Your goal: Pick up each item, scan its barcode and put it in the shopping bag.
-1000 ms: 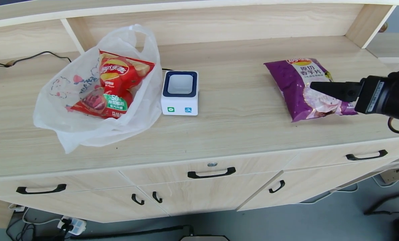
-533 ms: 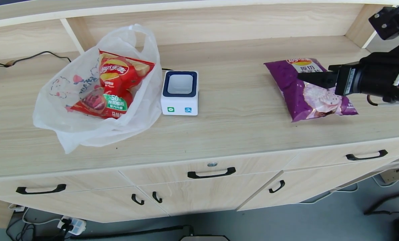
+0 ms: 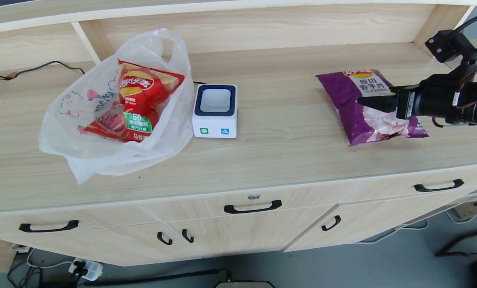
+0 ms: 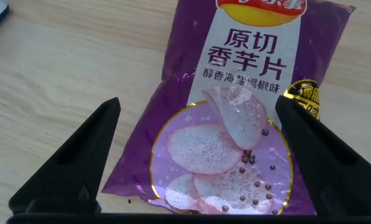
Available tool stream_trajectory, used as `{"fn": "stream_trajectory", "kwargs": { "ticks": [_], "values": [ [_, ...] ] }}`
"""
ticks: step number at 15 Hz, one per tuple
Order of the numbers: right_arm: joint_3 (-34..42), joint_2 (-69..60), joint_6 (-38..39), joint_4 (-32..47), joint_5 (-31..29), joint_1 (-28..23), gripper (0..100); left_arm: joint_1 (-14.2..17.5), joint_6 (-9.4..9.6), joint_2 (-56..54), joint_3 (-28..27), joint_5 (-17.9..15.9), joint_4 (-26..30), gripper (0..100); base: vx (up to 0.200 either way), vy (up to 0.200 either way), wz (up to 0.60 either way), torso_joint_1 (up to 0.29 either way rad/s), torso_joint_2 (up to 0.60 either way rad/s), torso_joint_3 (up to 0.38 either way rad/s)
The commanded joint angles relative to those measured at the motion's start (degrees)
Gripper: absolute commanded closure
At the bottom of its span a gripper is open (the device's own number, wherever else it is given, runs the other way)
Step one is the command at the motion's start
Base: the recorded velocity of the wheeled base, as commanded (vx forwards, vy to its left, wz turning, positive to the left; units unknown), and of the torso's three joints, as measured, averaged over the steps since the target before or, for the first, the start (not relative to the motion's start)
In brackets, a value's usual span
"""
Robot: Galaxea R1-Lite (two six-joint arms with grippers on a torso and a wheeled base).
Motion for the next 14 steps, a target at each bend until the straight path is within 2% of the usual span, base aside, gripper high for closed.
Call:
{"fn": "stream_trajectory", "kwargs": {
  "ticks": [1, 7, 14],
  "values": [
    [-1.1, 2.1, -0.1, 0.0, -0.3, 1.0, 0, 0.0, -0.11, 0.0, 0.0, 0.0, 0.0, 0, 0.0, 0.0, 0.0, 0.0, 0.0, 0.0],
    [-7.0, 6.1, -0.8, 0.0, -0.9, -3.6, 0, 0.0, 0.33, 0.1, 0.0, 0.0, -0.1, 0, 0.0, 0.0, 0.0, 0.0, 0.0, 0.0],
    [-6.9, 6.8, -0.8, -0.1, -2.7, -2.0, 0, 0.0, 0.24, 0.1, 0.0, 0.0, -0.1, 0, 0.0, 0.0, 0.0, 0.0, 0.0, 0.0]
  ]
}}
